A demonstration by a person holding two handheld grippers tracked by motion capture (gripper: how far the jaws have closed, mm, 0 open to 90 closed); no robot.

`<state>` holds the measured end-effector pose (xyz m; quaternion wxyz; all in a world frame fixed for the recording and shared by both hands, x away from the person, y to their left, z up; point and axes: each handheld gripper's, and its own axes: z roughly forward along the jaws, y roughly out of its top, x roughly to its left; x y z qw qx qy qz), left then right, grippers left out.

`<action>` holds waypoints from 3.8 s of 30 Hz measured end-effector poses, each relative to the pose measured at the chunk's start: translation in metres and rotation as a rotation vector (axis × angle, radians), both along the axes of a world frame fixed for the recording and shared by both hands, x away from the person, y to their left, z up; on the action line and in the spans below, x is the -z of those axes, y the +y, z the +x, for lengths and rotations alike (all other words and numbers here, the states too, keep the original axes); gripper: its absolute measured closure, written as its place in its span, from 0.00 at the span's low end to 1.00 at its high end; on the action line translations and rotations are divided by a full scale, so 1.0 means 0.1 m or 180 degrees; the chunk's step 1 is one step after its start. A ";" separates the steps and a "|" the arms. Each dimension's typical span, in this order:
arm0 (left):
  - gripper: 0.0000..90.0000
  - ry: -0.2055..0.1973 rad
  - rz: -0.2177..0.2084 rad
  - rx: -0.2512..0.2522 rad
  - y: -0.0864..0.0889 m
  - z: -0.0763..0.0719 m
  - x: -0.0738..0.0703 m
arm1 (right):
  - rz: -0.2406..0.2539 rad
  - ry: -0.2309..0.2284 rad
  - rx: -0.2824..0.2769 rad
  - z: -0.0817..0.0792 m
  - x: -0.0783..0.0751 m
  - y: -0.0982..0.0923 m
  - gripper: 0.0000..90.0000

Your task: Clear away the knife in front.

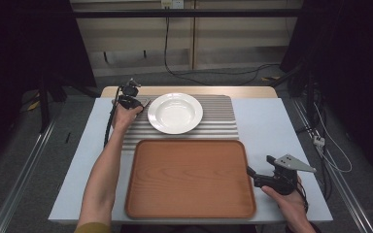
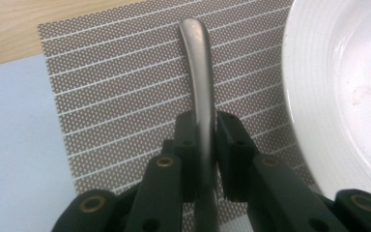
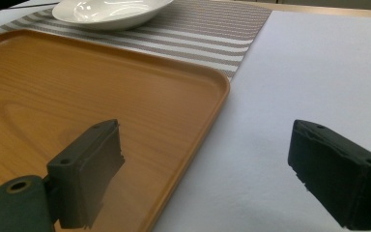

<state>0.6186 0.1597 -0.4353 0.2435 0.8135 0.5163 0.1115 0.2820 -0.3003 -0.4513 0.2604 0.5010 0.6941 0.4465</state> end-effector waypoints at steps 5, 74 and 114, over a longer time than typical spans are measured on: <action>0.89 0.0013 -0.0003 0.0018 0.02 -0.03 -0.02 | -0.0006 0.0002 -0.0006 -0.01 0.00 0.00 0.13; 0.89 -0.0684 -0.0439 0.0397 0.09 -1.04 -0.59 | -0.0018 -0.0004 -0.0018 -0.01 -0.01 0.04 0.13; 0.89 -0.0751 -0.0491 0.0756 -0.15 -1.92 -0.47 | -0.0043 -0.0010 -0.0017 0.00 -0.01 0.05 0.13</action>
